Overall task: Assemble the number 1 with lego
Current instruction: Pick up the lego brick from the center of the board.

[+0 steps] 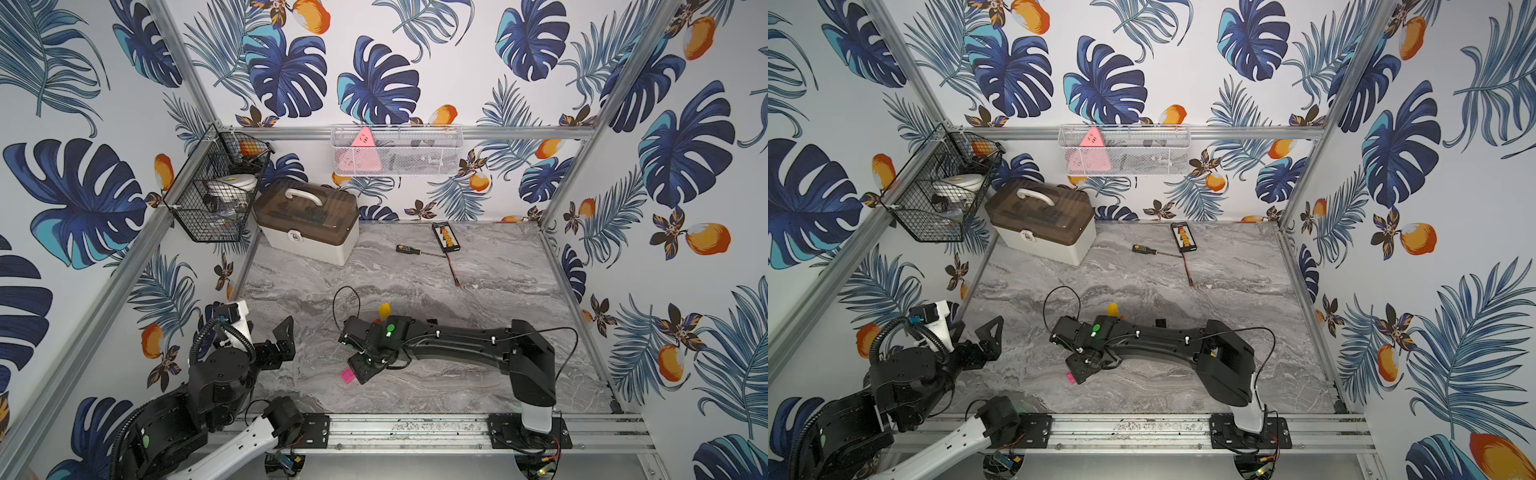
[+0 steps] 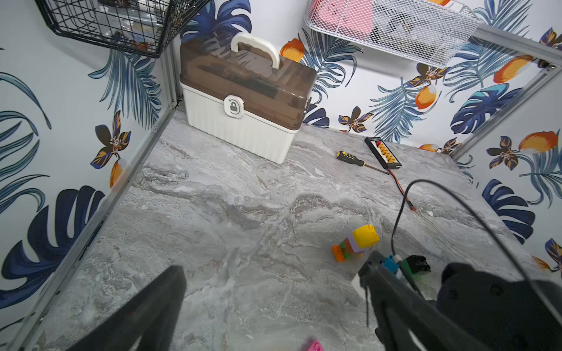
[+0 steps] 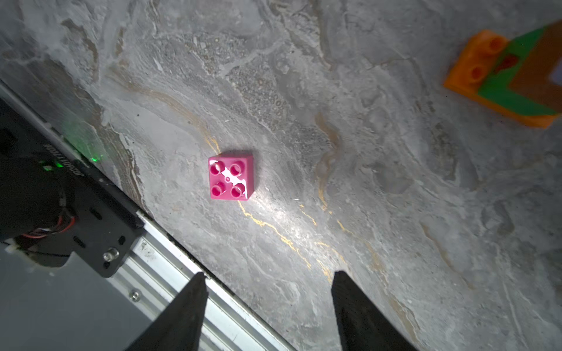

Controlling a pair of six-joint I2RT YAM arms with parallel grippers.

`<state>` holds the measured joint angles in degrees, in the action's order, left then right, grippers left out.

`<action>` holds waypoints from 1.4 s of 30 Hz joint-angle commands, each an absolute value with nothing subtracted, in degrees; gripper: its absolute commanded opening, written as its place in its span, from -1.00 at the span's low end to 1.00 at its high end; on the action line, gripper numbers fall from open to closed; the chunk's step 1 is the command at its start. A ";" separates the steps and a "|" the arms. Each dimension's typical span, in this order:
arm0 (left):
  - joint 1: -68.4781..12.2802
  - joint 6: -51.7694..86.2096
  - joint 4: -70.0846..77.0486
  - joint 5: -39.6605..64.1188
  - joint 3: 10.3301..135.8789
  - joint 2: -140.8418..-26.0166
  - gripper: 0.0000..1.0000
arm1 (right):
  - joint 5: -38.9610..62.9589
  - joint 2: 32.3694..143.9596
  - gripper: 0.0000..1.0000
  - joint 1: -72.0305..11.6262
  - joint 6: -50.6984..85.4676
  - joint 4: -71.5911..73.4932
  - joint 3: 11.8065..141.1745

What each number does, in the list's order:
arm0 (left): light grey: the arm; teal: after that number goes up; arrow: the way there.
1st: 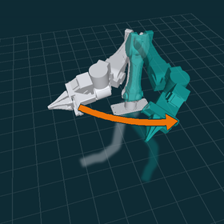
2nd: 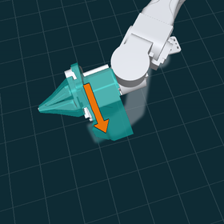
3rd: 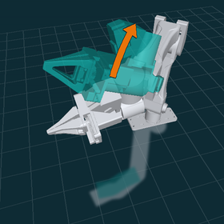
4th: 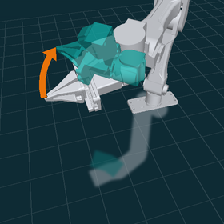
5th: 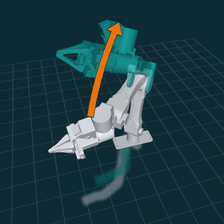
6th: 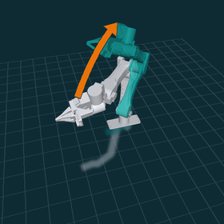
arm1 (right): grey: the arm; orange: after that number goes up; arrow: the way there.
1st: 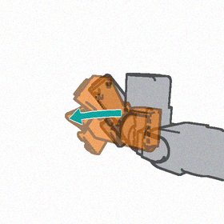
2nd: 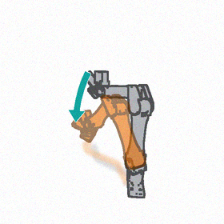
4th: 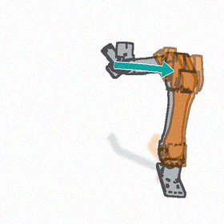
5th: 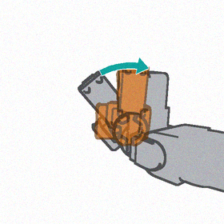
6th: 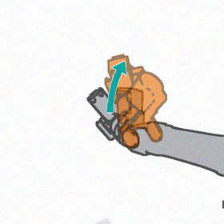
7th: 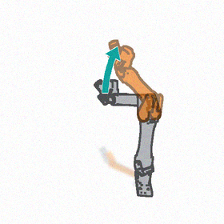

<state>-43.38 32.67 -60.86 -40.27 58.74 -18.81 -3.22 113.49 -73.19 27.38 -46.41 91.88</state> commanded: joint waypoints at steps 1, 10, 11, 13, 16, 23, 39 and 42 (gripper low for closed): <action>-43.29 34.19 -61.66 -42.48 58.75 -19.16 0.98 | -5.37 117.45 0.36 -74.09 24.01 -51.83 96.05; -43.24 33.40 -60.72 -41.37 58.17 -18.93 0.98 | -4.05 125.03 0.44 -74.61 22.47 -55.31 102.90; -43.24 33.40 -60.73 -41.20 58.27 -19.57 0.98 | -4.07 125.81 0.44 -74.77 22.48 -55.60 103.68; -43.25 33.31 -60.87 -41.05 58.33 -20.71 0.98 | -4.27 127.00 0.44 -74.99 22.66 -56.21 105.32; -43.29 33.32 -61.00 -40.98 58.45 -21.88 0.98 | -4.08 128.60 0.46 -75.22 23.29 -56.73 107.70; -43.29 32.87 -60.38 -40.56 58.18 -21.63 0.98 | -4.90 132.77 0.39 -75.50 25.94 -59.09 112.69; -43.25 32.68 -60.29 -40.74 57.99 -21.25 0.98 | -6.32 136.28 0.05 -75.50 30.46 -59.51 116.61; -43.29 32.70 -60.29 -40.87 57.97 -20.93 0.98 | -6.33 136.65 0.05 -75.50 30.78 -59.49 116.71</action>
